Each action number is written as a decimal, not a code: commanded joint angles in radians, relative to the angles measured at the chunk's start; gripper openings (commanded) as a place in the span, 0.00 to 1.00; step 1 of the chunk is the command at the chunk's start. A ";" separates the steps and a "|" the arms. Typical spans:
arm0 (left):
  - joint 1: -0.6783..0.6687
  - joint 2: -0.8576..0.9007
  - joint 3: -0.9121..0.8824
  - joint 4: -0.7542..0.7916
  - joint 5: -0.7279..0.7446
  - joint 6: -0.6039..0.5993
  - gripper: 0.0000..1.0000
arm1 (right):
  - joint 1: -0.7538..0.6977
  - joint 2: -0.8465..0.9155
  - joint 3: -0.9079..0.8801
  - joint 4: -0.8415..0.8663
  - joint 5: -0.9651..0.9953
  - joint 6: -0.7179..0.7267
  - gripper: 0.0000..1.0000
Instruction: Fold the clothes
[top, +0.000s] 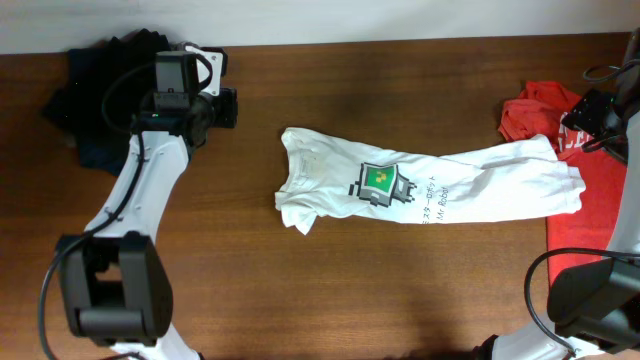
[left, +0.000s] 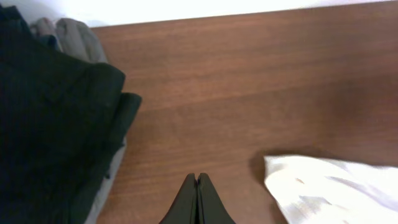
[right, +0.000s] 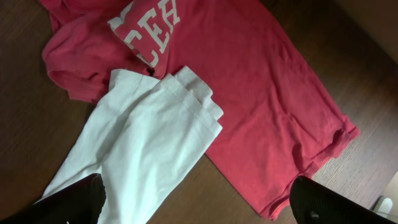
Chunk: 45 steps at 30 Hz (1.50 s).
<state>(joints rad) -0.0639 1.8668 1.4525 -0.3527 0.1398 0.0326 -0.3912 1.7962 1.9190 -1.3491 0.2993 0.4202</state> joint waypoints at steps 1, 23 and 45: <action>0.008 0.121 0.010 0.031 -0.068 -0.010 0.01 | -0.003 -0.005 -0.004 0.000 0.023 0.015 0.98; 0.148 0.360 0.010 0.220 -0.181 -0.011 0.01 | -0.003 -0.006 -0.004 0.000 0.023 0.015 0.98; 0.175 0.336 0.035 0.289 -0.161 -0.099 0.59 | -0.003 -0.005 -0.004 0.000 0.023 0.015 0.98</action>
<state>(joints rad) 0.1280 2.2490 1.4631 -0.0406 -0.0097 -0.0574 -0.3912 1.7962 1.9190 -1.3491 0.2993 0.4202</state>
